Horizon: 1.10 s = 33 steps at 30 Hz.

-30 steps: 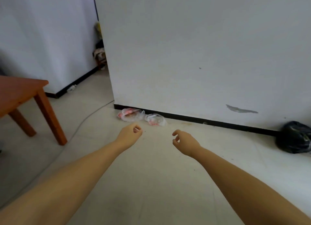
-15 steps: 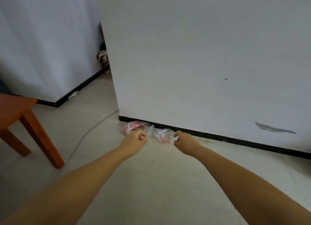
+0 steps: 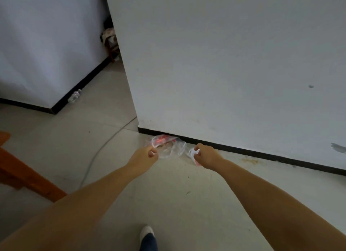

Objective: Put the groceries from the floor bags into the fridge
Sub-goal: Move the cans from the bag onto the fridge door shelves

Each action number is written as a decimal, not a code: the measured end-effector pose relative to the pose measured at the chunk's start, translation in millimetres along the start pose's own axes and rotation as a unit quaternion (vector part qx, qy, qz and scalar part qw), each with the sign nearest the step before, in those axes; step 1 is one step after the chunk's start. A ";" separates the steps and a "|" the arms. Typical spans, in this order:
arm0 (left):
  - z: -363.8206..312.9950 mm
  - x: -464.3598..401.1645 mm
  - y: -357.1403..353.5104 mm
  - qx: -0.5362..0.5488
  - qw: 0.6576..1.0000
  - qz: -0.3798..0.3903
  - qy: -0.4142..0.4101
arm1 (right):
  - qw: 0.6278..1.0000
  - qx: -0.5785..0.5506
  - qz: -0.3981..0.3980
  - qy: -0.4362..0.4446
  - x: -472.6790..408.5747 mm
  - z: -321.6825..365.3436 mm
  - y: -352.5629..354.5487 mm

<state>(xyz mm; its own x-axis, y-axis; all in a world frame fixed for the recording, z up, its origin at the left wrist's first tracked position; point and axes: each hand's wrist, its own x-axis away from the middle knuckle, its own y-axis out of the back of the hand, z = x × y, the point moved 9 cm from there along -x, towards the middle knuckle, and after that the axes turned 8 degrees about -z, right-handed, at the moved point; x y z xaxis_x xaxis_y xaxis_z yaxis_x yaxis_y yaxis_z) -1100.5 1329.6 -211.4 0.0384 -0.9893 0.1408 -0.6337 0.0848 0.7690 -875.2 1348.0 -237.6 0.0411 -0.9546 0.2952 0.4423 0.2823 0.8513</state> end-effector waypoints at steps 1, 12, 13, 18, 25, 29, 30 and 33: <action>6.8 -20.7 2.1 -0.008 1.000 0.018 -0.003 | 1.000 -0.006 0.001 -0.007 -19.2 4.8 -3.0; 67.4 -236.2 -71.7 -0.016 0.986 0.164 0.021 | 0.995 -0.036 0.048 -0.080 -210.6 -1.7 -58.9; 73.3 -255.8 -85.5 -0.014 0.985 0.171 0.016 | 0.995 -0.036 0.049 -0.084 -234.7 -6.7 -65.9; 131.4 -340.7 -168.4 -0.033 0.978 0.208 0.004 | 0.992 -0.044 0.066 -0.098 -341.4 -30.5 -136.1; 267.6 -449.1 -371.8 -0.159 0.923 0.315 -0.155 | 0.989 -0.036 0.106 -0.101 -506.3 -91.9 -352.8; 333.0 -503.2 -484.9 -0.199 0.879 0.357 -0.247 | 0.991 0.059 0.117 -0.016 -594.3 -124.7 -464.8; 346.2 -516.0 -507.4 -0.201 0.870 0.368 -0.258 | 0.986 0.098 0.135 0.022 -613.4 -130.1 -490.0; 377.0 -554.1 -541.7 -0.173 0.883 0.369 -0.234 | 0.963 0.182 0.161 0.113 -655.4 -132.4 -536.3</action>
<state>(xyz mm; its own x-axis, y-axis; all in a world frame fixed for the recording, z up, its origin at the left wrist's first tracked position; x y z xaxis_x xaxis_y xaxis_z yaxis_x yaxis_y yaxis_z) -1069.8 1787.0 -941.0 -0.6615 -0.5831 0.4717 -0.0759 0.6777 0.7314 -1020.7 1809.6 -945.0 0.3364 -0.7969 0.5018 0.0322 0.5423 0.8395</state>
